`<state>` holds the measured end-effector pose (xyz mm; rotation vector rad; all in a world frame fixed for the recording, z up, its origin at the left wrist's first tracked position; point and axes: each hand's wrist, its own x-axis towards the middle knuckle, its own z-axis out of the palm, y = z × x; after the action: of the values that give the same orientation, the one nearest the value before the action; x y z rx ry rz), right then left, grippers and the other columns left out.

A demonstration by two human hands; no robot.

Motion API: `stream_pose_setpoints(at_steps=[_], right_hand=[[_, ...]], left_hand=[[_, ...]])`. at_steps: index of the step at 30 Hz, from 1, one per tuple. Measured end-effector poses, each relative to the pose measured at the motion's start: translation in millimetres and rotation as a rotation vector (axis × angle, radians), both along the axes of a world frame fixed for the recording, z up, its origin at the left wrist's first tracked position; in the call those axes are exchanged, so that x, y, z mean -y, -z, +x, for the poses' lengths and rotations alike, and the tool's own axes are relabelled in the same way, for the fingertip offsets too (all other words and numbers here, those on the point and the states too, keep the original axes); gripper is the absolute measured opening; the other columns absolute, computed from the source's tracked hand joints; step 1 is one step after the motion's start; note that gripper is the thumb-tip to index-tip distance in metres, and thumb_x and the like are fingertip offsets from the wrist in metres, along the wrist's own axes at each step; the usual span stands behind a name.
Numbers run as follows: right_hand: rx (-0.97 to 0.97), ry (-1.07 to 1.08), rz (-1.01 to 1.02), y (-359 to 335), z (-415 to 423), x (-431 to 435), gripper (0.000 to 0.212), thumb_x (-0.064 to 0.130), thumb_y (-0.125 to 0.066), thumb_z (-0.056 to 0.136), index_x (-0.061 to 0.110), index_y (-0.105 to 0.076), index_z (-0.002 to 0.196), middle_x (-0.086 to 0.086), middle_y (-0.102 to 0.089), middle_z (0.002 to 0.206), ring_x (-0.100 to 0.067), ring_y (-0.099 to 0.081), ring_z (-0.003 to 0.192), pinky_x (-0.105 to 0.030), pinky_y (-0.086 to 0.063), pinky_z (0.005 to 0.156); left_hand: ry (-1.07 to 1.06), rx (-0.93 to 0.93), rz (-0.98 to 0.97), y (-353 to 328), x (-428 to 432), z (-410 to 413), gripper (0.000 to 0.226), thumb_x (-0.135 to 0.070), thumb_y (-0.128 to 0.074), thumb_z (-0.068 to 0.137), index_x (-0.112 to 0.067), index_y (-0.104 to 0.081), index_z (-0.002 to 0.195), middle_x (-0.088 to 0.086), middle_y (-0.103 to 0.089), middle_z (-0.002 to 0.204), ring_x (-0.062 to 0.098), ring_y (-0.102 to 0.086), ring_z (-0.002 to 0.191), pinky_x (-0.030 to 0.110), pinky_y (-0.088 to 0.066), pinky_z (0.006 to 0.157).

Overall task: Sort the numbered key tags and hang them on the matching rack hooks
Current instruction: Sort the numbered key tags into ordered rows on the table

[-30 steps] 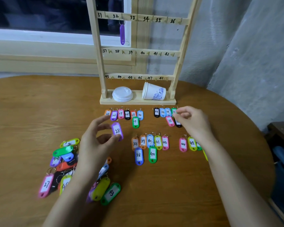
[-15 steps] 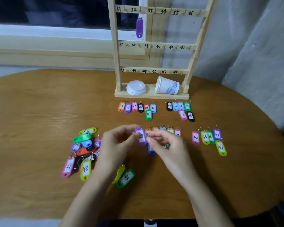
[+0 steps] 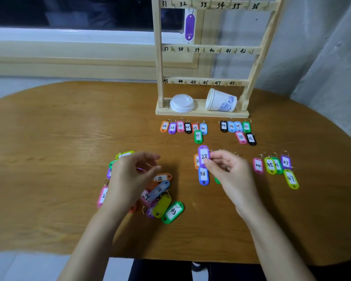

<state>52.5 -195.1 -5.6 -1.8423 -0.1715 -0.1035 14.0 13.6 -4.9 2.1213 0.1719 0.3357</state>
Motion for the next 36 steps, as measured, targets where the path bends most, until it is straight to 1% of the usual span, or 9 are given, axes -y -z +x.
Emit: stream_pose_setpoints(at_steps=[3,7,10,17,20,25,28,32,36], right_hand=[[0.004,0.001,-0.005,-0.7,0.9,-1.4,0.019,0.009,-0.069,0.083,0.028,-0.066,0.082,0.009,-0.070,0.080,0.003,-0.062,0.074,-0.012,-0.049,0.069],[0.012,0.000,-0.014,0.0,1.8,-3.7,0.019,0.010,-0.069,0.083,0.028,-0.067,0.083,0.008,-0.070,0.080,0.003,-0.063,0.074,-0.011,-0.049,0.069],[-0.003,-0.003,-0.035,-0.7,3.3,-4.9,0.014,0.012,-0.069,0.084,0.026,-0.068,0.087,0.008,-0.070,0.082,0.003,-0.063,0.076,-0.010,-0.049,0.068],[-0.025,0.004,-0.049,-3.4,9.3,-5.7,0.014,0.014,-0.069,0.084,0.028,-0.068,0.088,0.009,-0.070,0.081,0.001,-0.065,0.077,-0.013,-0.051,0.068],[-0.031,0.007,-0.041,-4.5,12.0,-6.4,0.015,0.013,-0.069,0.084,0.028,-0.067,0.087,0.008,-0.071,0.082,0.000,-0.065,0.077,-0.014,-0.052,0.070],[-0.053,0.016,-0.038,-3.9,17.0,-9.4,0.012,0.013,-0.069,0.084,0.023,-0.069,0.091,0.005,-0.071,0.084,-0.007,-0.067,0.080,-0.021,-0.054,0.073],[-0.057,0.019,-0.040,-4.0,20.7,-12.5,0.011,0.014,-0.069,0.084,0.022,-0.069,0.091,0.004,-0.071,0.084,-0.009,-0.067,0.081,-0.024,-0.054,0.074],[-0.063,0.030,-0.070,-4.6,27.3,-17.8,0.010,0.016,-0.069,0.084,0.024,-0.068,0.090,0.005,-0.070,0.084,-0.008,-0.066,0.082,-0.023,-0.053,0.073],[-0.055,0.019,-0.086,-7.9,35.4,-24.4,0.010,0.015,-0.068,0.084,0.021,-0.068,0.093,0.005,-0.070,0.085,-0.007,-0.066,0.082,-0.018,-0.053,0.071]], left_hand=[[0.036,-0.018,0.095,3.2,-2.0,-4.3,0.020,-0.014,-0.080,0.072,-0.025,-0.071,0.086,-0.007,-0.067,0.072,0.007,-0.061,0.071,0.010,-0.044,0.060],[0.163,-0.090,0.158,6.0,-1.2,-8.4,0.027,-0.021,-0.083,0.068,-0.037,-0.069,0.085,-0.010,-0.068,0.081,0.004,-0.061,0.078,0.018,-0.047,0.070],[0.221,-0.101,0.213,8.1,-0.3,-7.3,0.032,-0.021,-0.082,0.069,-0.032,-0.071,0.097,-0.012,-0.067,0.087,0.007,-0.061,0.085,0.029,-0.049,0.079],[0.252,-0.091,0.258,13.3,-1.2,0.3,0.032,-0.009,-0.076,0.073,-0.026,-0.071,0.100,-0.009,-0.068,0.084,0.014,-0.060,0.078,0.041,-0.051,0.077],[0.216,-0.028,0.288,19.0,-4.2,5.6,0.029,-0.006,-0.075,0.074,-0.025,-0.071,0.096,-0.008,-0.067,0.084,0.014,-0.059,0.081,0.038,-0.050,0.076],[0.146,0.026,0.292,22.6,-9.9,13.5,0.027,-0.008,-0.077,0.073,-0.023,-0.072,0.095,-0.008,-0.056,0.088,0.003,-0.052,0.073,0.013,-0.039,0.066],[0.111,0.085,0.301,22.6,-9.7,18.4,0.022,-0.017,-0.077,0.075,-0.025,-0.071,0.094,-0.009,-0.057,0.089,0.009,-0.054,0.078,0.025,-0.044,0.070],[0.070,0.062,0.464,19.2,-10.0,25.0,0.019,-0.028,-0.075,0.077,-0.026,-0.070,0.096,-0.007,-0.066,0.088,0.021,-0.051,0.088,0.041,-0.045,0.078],[0.091,0.008,0.476,14.6,-9.3,30.8,0.020,-0.027,-0.071,0.080,-0.029,-0.069,0.100,-0.008,-0.068,0.092,0.021,-0.052,0.093,0.040,-0.042,0.084]])
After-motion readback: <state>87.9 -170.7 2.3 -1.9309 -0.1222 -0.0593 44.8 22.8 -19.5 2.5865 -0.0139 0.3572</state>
